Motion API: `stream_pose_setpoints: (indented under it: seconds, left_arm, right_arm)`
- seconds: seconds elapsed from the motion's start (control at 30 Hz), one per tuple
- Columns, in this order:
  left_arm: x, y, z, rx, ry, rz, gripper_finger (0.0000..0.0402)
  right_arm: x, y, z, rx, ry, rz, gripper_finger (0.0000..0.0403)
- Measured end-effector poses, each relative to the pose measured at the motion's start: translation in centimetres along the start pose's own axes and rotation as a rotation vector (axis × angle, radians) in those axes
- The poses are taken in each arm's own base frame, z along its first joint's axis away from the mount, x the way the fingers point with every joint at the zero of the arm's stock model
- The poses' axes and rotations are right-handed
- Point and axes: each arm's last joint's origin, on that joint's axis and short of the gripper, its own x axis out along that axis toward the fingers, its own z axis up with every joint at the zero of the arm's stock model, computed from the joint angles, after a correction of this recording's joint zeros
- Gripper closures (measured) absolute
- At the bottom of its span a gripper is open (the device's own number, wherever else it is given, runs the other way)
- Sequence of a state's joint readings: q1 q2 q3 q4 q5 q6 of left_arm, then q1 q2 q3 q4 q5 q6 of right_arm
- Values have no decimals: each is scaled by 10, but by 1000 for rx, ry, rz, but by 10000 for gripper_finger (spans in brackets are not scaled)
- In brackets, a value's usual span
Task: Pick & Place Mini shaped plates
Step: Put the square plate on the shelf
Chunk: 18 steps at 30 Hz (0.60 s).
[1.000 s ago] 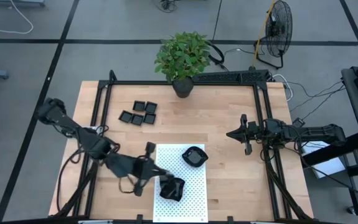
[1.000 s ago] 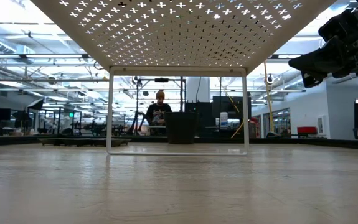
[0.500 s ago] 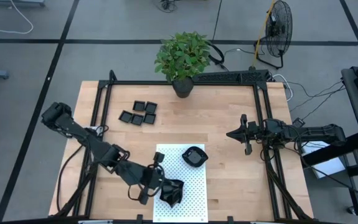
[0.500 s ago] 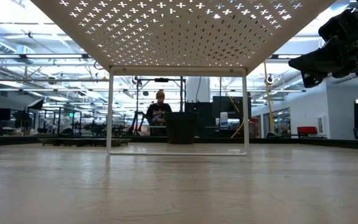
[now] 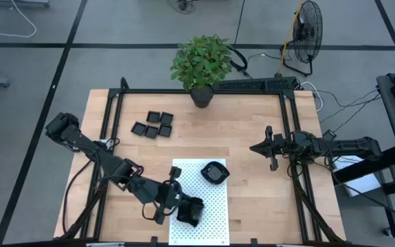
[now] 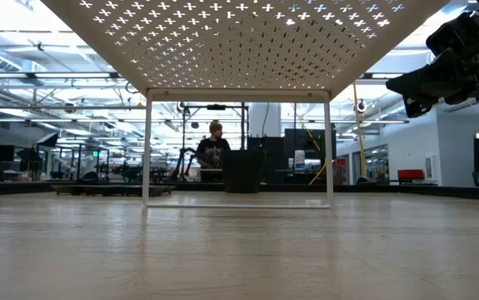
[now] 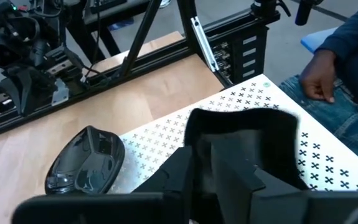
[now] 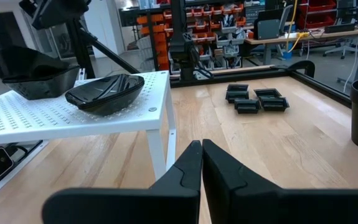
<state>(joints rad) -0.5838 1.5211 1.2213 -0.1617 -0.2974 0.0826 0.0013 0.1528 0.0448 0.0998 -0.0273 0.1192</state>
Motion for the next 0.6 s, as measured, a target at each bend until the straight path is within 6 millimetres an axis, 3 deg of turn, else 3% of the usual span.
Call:
stream_pose_setpoints:
  seconds: [0.2,0.47,0.6]
  left_arm:
    - [-3,1,0,54,8,0,330]
    - [-26,3,4,55,24,53,330]
    - [-42,6,-2,70,123,151,330]
  right_arm:
    - [0,0,0,0,0,0,403]
    - [0,0,0,0,0,0,403]
    - [0,0,0,0,0,0,403]
